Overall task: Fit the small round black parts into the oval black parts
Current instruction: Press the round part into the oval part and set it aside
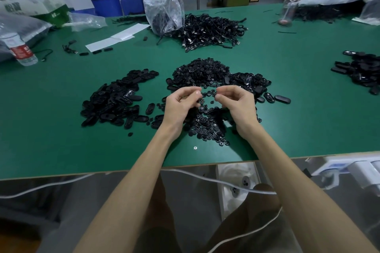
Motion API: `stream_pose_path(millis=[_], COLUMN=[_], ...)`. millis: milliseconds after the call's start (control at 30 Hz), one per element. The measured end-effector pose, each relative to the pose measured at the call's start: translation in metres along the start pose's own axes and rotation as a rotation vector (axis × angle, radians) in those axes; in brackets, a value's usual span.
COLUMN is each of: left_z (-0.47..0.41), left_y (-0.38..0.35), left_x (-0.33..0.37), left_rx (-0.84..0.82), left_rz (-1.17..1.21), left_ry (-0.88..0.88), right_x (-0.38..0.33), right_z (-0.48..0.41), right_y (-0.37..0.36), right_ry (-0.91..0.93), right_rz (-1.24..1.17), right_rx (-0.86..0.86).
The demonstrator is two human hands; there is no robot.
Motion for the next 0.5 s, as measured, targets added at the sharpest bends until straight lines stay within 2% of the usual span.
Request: stream_pose_path(millis=[367,500], left_z=[0.006,0.007], left_y=[-0.018,-0.018], left_x=[0.009,0.009], left_rx=[-0.096,-0.095], left_rz=[-0.348,-0.376], left_ry=[-0.123,-0.114], right_x=[-0.001,-0.001], right_z=[0.000,0.001], right_y=[-0.001,-0.002], right_ry=[0.013,0.015], right_rz=[-0.049,-0.036], right_rx=[-0.015,-0.016])
Point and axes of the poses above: each hand's wrist, its own z-axis away from the middle knuckle, its own y-axis out of the back of the hand, x = y × z, the point moved 7 cm from there along -z, towards the middle knuckle, and after that the axes turned 2 degrees about -z, right-handed, at the moved point
